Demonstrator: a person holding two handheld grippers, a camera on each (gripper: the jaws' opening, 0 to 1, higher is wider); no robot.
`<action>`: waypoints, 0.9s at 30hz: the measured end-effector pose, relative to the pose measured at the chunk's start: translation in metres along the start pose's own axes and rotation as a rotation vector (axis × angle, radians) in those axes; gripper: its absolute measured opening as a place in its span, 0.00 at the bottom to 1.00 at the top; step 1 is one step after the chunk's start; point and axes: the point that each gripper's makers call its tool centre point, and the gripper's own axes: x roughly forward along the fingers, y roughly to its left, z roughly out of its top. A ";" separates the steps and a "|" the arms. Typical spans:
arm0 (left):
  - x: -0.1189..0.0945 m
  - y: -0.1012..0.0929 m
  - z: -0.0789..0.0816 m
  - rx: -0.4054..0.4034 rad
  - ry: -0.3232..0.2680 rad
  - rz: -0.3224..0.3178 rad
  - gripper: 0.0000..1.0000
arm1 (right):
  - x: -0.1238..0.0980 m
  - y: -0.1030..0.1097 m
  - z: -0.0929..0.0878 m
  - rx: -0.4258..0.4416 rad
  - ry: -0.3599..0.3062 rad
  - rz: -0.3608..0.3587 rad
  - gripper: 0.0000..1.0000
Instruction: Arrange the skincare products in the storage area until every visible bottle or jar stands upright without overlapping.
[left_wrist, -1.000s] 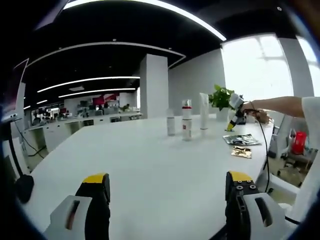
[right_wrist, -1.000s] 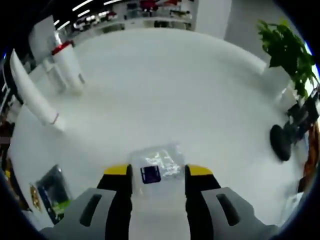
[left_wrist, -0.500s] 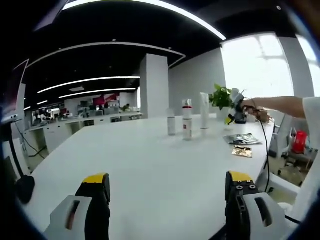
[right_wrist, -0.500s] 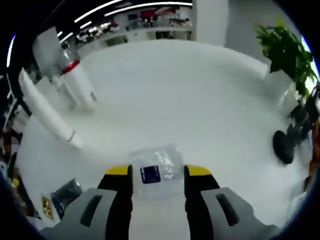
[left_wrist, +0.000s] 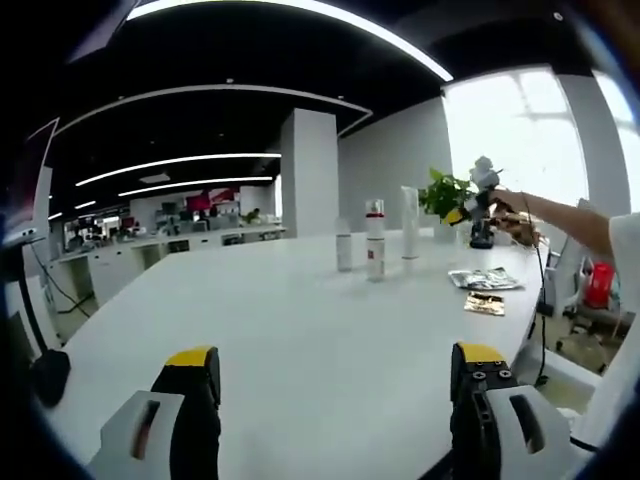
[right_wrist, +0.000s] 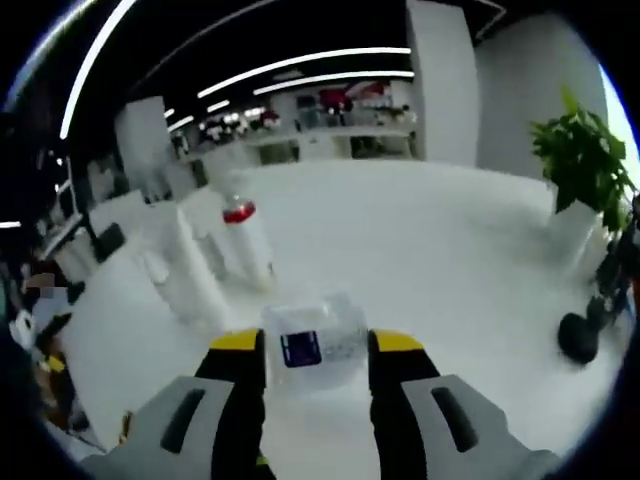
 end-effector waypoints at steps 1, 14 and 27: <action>0.000 0.000 0.000 0.001 0.000 0.000 0.99 | -0.002 0.001 0.001 -0.008 -0.004 -0.005 0.39; 0.002 -0.003 -0.001 -0.001 -0.002 -0.004 0.98 | -0.036 0.078 0.004 -0.228 -0.174 0.032 0.39; 0.002 -0.003 -0.003 0.012 0.003 -0.003 0.98 | -0.044 0.157 -0.003 -0.233 -0.352 0.153 0.39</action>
